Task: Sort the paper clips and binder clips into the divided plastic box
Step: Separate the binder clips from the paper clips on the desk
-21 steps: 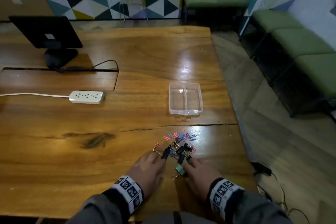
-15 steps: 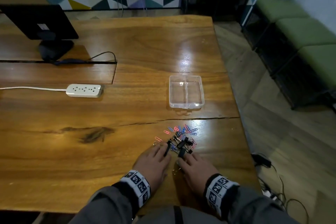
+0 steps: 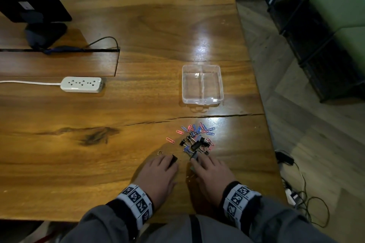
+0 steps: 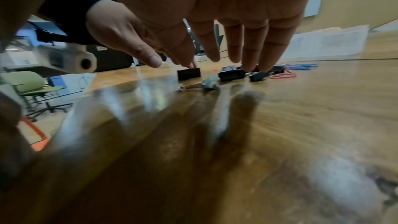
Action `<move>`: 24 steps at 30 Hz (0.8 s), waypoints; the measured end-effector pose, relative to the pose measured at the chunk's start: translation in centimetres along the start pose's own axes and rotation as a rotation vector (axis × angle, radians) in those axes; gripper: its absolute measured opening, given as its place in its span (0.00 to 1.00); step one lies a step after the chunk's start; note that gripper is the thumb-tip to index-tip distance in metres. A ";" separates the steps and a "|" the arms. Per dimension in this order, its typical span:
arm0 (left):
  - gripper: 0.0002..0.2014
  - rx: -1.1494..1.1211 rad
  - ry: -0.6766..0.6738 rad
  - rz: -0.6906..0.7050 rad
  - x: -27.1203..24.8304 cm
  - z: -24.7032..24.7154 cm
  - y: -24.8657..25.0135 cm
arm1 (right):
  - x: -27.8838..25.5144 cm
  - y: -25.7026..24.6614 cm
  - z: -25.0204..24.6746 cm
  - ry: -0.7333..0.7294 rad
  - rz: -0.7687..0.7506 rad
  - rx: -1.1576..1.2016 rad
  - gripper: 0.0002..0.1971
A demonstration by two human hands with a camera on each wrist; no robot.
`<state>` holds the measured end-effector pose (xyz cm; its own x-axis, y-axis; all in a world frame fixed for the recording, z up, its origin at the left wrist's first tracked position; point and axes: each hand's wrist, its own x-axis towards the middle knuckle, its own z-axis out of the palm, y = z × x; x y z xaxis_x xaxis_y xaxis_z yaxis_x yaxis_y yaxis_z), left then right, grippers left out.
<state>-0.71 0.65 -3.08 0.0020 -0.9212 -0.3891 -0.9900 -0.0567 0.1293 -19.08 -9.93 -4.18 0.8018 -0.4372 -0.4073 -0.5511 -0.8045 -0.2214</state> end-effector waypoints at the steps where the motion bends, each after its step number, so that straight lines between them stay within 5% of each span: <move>1: 0.27 -0.022 0.011 -0.005 0.2 -0.1 -0.1 | 0.3 0.1 -0.1 0.013 0.032 0.003 0.34; 8: 0.20 -0.112 0.096 -0.022 0.9 0.0 -0.7 | 0.9 -0.7 0.1 0.088 -0.021 -0.014 0.28; 14: 0.23 0.052 0.076 0.215 1.0 0.5 1.6 | 0.2 0.8 1.0 0.051 0.014 -0.040 0.28; 19: 0.22 0.119 0.034 0.233 1.1 0.7 1.9 | -0.1 1.0 0.3 0.153 -0.007 0.014 0.21; 24: 0.19 0.160 0.007 0.260 0.3 0.7 0.9 | 1.9 0.4 -0.8 0.014 -0.101 -0.056 0.32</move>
<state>-1.71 0.57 -3.75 -0.2539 -0.8995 -0.3556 -0.9671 0.2419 0.0787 -17.59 -11.40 -4.32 0.8561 -0.3580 -0.3728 -0.4538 -0.8658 -0.2107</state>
